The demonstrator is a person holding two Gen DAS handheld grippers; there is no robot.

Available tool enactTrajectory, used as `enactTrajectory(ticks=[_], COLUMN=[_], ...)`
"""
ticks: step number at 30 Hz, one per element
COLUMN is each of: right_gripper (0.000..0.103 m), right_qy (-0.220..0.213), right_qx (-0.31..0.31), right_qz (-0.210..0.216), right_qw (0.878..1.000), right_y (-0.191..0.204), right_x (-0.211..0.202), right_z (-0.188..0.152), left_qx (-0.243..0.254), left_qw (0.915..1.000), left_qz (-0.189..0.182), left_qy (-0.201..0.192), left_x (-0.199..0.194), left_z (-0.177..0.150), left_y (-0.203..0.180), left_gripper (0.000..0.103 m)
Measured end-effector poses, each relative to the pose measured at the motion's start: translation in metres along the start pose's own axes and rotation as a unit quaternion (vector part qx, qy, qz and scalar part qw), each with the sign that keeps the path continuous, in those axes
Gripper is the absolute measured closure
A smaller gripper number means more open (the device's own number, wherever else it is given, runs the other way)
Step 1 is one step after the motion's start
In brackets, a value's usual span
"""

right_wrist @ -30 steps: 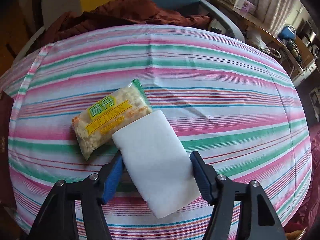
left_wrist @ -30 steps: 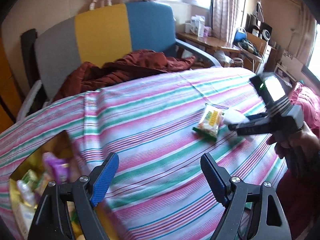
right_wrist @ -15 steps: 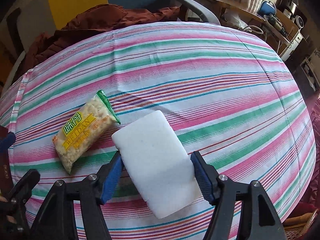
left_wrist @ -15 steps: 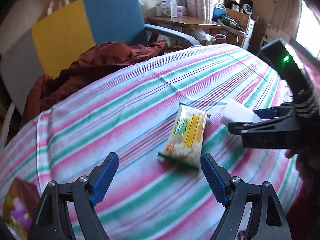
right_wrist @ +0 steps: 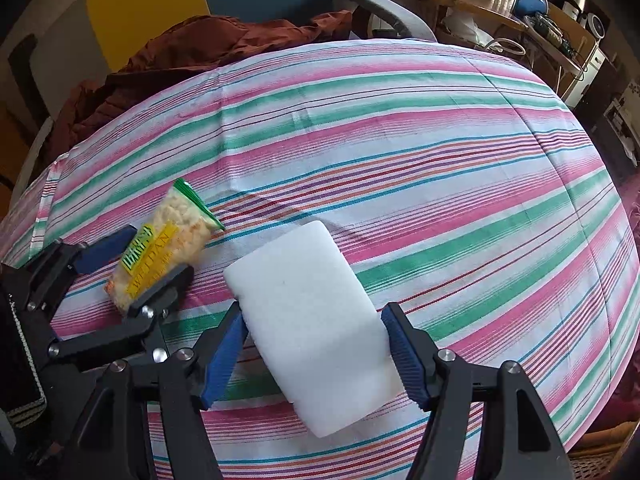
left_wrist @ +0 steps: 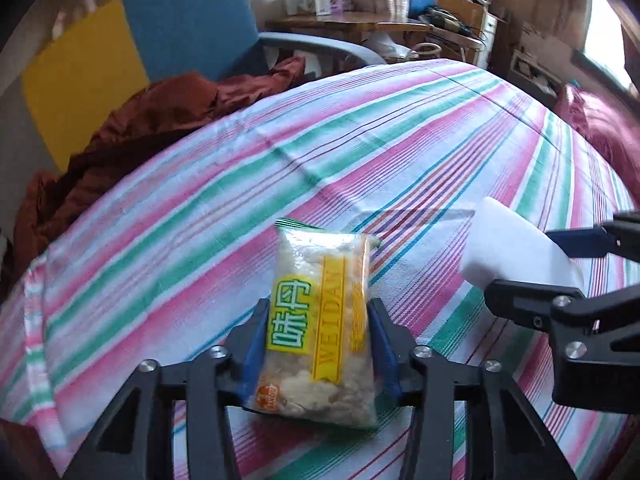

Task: Organize objects
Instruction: 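Grasp WEIDAN cracker pack with left tool while right tool grasps white eraser block, then carry cracker pack into tray with left tool while right tool drops eraser block there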

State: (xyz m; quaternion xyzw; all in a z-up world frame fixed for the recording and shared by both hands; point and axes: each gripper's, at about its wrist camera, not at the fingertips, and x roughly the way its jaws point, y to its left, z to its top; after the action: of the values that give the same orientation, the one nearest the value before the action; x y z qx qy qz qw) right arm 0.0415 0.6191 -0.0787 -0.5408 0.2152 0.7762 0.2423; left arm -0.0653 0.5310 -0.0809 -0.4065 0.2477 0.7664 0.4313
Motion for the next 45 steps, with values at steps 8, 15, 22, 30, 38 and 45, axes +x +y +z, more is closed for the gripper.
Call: enactTrajectory(ticks=[8,15,22,30,38,45], right_gripper=[0.034,0.034,0.034,0.034,0.034,0.034], right_qy=[-0.019,-0.007,-0.006,-0.004,0.007,0.006], right_qx=[-0.041,-0.112,-0.180,-0.212,-0.229,-0.238], right_qz=[0.036,0.082,0.107,0.110,0.080,0.071], right_qw=[0.998,0.990,0.978,0.971,0.970,0.969], right_y=[0.017,0.048,0.077,0.090,0.095,0.097], right_x=[-0.011,-0.009,-0.013,-0.012,-0.001,-0.002], right_z=[-0.007,-0.018,-0.032,-0.039,-0.043,-0.044], left_qx=[-0.056,-0.114,-0.122,-0.124,-0.123,-0.120], left_qw=[0.9984,0.9919,0.9888,0.9879,0.9881,0.9882], left_qz=[0.008,0.054,0.072,0.071,0.069,0.071], left_qy=[0.009,-0.016,-0.047,-0.059,-0.061,-0.062], left_x=[-0.021,-0.062,-0.084,-0.085,-0.083,-0.083], left_z=[-0.032,-0.096,-0.135,-0.140,-0.139,-0.139], left_y=[0.011,0.034,0.038,0.037,0.037,0.035], left_gripper=[0.057,0.056,0.056,0.055,0.055,0.055])
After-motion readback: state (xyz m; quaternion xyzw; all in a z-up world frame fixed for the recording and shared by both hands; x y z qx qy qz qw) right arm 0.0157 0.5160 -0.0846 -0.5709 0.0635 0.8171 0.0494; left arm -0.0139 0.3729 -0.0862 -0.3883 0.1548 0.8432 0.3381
